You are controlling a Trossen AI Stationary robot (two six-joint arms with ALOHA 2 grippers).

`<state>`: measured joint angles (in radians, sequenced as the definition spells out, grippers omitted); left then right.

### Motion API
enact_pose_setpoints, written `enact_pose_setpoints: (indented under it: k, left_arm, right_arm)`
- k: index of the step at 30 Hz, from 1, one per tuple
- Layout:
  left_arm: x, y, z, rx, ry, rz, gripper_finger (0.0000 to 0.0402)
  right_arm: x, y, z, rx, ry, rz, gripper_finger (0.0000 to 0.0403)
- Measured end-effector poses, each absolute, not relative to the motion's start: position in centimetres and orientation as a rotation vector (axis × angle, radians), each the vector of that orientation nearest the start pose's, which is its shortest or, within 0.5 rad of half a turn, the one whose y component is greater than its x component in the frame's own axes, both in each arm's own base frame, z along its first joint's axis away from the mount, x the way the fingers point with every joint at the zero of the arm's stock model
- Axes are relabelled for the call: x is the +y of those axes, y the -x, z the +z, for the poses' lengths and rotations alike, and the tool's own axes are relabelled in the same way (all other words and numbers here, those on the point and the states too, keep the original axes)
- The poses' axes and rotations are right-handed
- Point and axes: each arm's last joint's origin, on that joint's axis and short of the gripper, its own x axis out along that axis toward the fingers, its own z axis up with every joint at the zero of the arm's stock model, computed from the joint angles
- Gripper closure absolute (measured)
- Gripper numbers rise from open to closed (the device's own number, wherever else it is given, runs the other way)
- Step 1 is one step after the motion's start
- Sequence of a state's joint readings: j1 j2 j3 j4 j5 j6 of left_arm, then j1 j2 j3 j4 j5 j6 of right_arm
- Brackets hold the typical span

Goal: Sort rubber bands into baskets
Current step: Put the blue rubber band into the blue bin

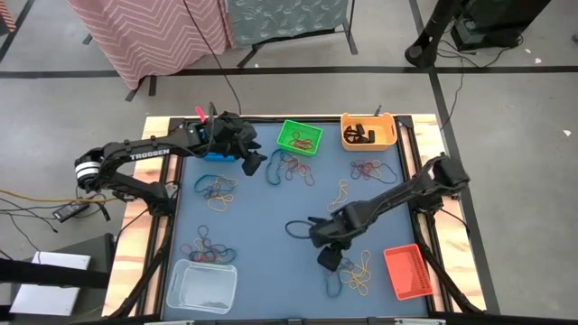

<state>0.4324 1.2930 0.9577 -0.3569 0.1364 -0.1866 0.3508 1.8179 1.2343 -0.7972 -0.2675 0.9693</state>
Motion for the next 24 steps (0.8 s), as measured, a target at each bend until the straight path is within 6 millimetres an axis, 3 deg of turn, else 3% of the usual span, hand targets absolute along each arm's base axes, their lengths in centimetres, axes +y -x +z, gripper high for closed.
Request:
enact_pose_setpoints:
  k: [5,11,17,21,24]
  left_arm:
    - [11.1,-24.9,27.1,0.646,0.373,0.346,0.0135]
    - [11.0,-24.9,27.1,0.656,0.382,0.325,0.0136]
    - [11.0,-24.9,27.1,0.655,0.384,0.321,0.0136]
    - [11.0,-24.9,27.1,0.654,0.384,0.321,0.0136]
    - [11.0,-24.9,27.1,0.653,0.383,0.320,0.0136]
  right_arm:
    - [13.1,-32.9,17.3,1.575,-0.646,-0.272,0.0181]
    - [13.5,-33.3,15.3,1.640,-0.713,-0.362,0.0181]
    - [13.7,-33.4,14.6,1.650,-0.747,-0.419,0.0190]
    - [13.8,-33.4,14.6,1.653,-0.747,-0.421,0.0234]
    - [13.8,-33.2,14.8,1.668,-0.754,-0.401,0.0308]
